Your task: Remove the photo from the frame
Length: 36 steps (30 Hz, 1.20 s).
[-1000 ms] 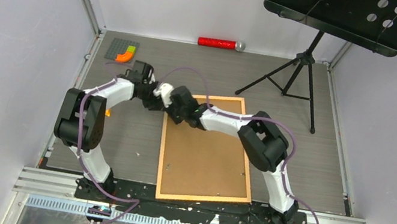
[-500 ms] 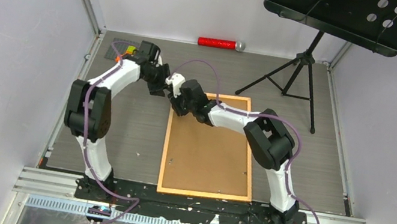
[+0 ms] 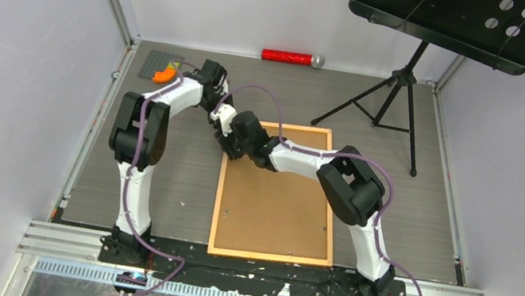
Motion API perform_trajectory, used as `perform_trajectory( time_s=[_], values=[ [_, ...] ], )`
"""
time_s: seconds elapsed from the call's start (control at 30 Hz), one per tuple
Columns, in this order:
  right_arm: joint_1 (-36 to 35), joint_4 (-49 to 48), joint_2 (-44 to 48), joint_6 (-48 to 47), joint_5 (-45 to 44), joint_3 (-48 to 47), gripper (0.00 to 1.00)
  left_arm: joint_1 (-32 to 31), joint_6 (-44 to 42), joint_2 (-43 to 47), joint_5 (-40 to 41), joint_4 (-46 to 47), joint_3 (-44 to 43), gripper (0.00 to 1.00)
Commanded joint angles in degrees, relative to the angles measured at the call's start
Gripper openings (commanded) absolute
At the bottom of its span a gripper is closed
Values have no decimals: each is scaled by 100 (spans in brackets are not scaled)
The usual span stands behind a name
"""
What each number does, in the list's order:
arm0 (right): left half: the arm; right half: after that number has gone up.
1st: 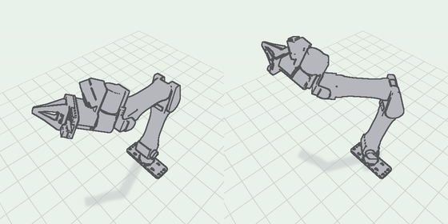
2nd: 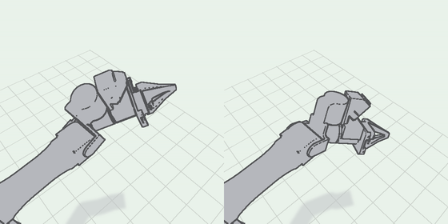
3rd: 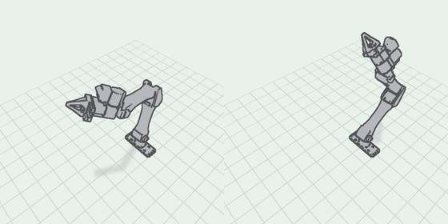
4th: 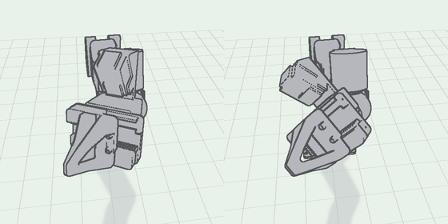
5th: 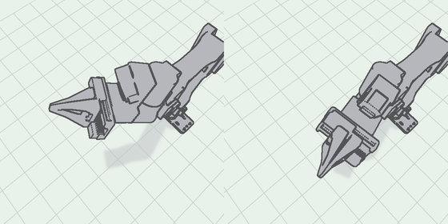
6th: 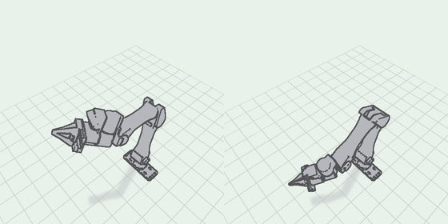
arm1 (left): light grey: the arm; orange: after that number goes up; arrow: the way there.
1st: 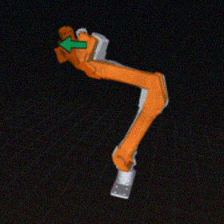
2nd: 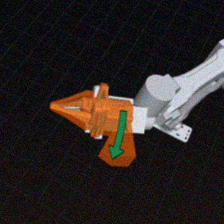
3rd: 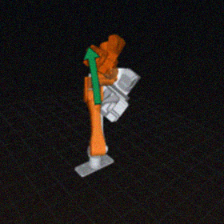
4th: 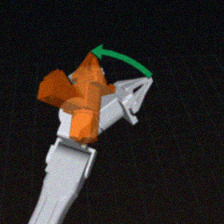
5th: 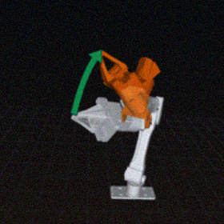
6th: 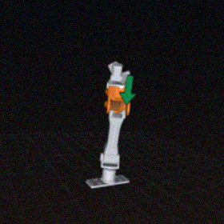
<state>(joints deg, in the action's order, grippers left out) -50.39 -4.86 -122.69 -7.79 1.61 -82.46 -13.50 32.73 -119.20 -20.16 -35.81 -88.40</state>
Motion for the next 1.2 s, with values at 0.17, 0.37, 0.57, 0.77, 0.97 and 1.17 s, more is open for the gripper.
perform_trajectory(
  time_s=[0.17, 0.37, 0.57, 0.77, 0.97, 1.17],
  values=[
    [52, -408, 864, -95, 104, 441, 41, -26, 31, 8, -50, -5, 576, 15],
    [199, -530, 879, -45, 430, 600, 45, -30, 72, 55, -26, -87, 646, 9],
    [197, -248, 411, -237, 129, 342, 46, -31, 113, 24, 62, -180, 578, 5],
    [192, -122, 176, -216, 121, 174, 46, -30, 215, 35, 145, -181, 571, 4],
    [121, 116, -111, -122, -410, -61, 40, -30, 225, 66, 93, -203, 522, 3],
    [90, 323, -259, 272, -995, -213, 12, -30, 310, 366, 84, -100, 558, 5]
  ],
)
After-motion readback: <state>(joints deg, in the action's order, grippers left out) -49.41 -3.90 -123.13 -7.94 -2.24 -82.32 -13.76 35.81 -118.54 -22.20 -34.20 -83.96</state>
